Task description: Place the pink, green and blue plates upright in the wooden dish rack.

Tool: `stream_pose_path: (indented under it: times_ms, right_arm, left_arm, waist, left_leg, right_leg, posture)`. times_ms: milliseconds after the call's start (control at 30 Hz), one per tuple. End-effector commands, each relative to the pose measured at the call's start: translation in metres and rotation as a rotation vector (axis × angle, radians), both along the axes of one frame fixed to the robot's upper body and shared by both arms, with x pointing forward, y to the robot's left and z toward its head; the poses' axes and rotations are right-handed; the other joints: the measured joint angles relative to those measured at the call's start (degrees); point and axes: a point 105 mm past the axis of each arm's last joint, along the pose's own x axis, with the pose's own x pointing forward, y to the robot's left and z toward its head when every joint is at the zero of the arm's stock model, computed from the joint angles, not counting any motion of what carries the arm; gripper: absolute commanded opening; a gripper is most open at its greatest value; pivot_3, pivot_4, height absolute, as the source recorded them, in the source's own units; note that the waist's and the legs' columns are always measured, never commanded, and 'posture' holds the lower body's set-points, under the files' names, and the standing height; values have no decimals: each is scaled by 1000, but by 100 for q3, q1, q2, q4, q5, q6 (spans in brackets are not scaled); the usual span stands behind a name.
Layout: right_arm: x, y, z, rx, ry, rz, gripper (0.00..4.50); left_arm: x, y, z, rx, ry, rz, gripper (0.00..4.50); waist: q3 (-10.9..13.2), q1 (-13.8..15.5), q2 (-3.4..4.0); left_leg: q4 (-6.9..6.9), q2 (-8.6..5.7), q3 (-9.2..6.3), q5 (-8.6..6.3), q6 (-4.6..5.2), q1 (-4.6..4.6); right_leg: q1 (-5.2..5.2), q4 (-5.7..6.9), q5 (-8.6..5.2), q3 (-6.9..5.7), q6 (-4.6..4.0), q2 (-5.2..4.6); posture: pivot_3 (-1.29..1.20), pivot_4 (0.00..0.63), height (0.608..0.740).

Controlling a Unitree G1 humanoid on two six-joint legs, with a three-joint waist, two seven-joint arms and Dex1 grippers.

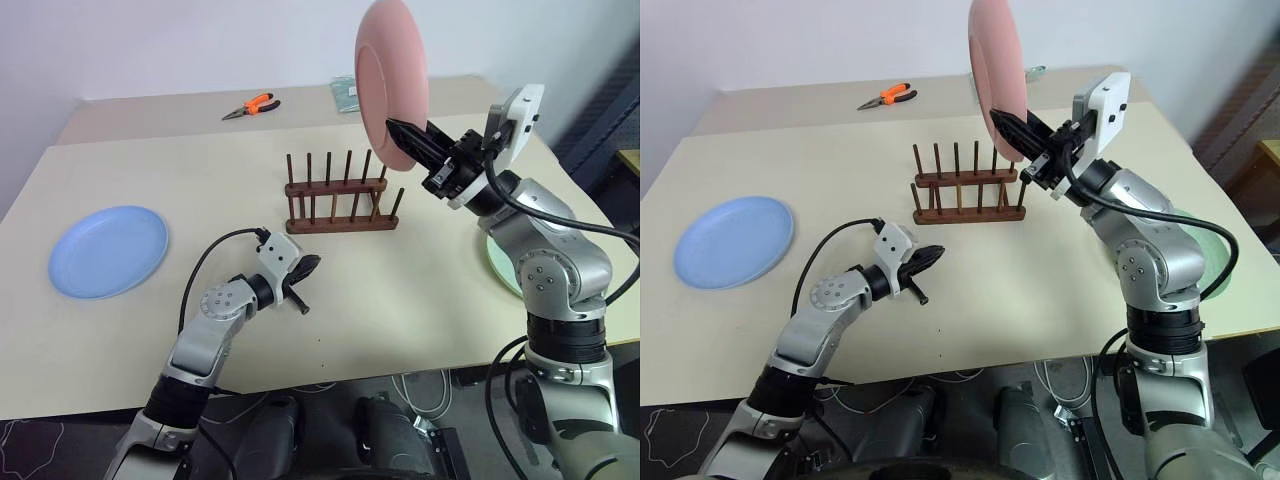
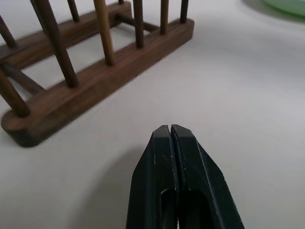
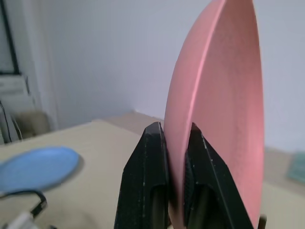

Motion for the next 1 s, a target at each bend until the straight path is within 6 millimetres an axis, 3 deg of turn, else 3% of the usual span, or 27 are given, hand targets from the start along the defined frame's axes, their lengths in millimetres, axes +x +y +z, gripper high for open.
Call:
stream_pose_path:
  times_ms: [33,133,400,500,600,700,767,900,1000]
  right_arm:
    - [-5,-1,9,80,2,-7,54]
    - [-1,0,1,120,49,-21,54]
    - [25,-6,-31,150,207,-169,54]
    - [29,-8,-32,148,214,-191,1187]
    - [33,-10,-32,144,207,-223,2706]
    - [33,-18,-19,54,87,-293,4227]
    - [28,-22,-8,7,3,-303,4227]
    - [12,-51,23,-4,-129,-327,4227]
    - [5,-78,27,-9,-123,-358,4227]
  left_arm:
    - [-3,-3,12,-15,-52,-11,0]
    - [-4,-2,11,-12,-49,-10,0]
    - [-3,-2,14,-18,-54,-19,0]
    - [-4,-4,16,-30,-58,-28,0]
    - [-6,-6,19,-49,-61,-37,0]
    - [-8,-9,24,-84,-66,-50,0]
    - [-9,-10,26,-90,-68,-54,0]
    - [-10,-11,25,-88,-67,-62,0]
    - [-11,-12,24,-85,-63,-72,0]
  waist:
    - [-1,-4,2]
    - [-2,-13,4]
    - [-4,-12,5]
    - [-3,-16,6]
    - [-3,-14,7]
    - [-3,-13,7]
    - [-3,-5,7]
    - [-3,-2,7]
    - [-3,1,6]
  left_leg:
    - [1,0,2,1,0,-14]
    - [7,2,8,4,-2,-58]
    - [10,3,12,4,-3,-58]
    - [7,3,13,4,-3,-59]
    - [5,3,13,4,-3,-59]
    - [9,3,14,4,-2,-60]
    - [10,2,16,4,-2,-60]
    - [10,1,16,4,-2,-60]
    - [11,1,16,4,-2,-61]
  right_leg:
    - [-18,7,1,0,1,0]
    - [-76,28,16,7,21,6]
    - [-75,26,16,7,17,12]
    - [-77,26,16,7,17,15]
    - [-78,26,17,7,18,19]
    - [-78,26,17,7,18,20]
    - [-77,26,17,7,17,21]
    - [-76,24,17,6,18,22]
    - [-74,22,16,6,17,21]
  posture:
    - [0,150,740]
    - [0,150,740]
    - [0,150,740]
    - [0,150,740]
    - [0,150,740]
    - [0,150,740]
    - [0,150,740]
    - [0,150,740]
    - [0,150,740]
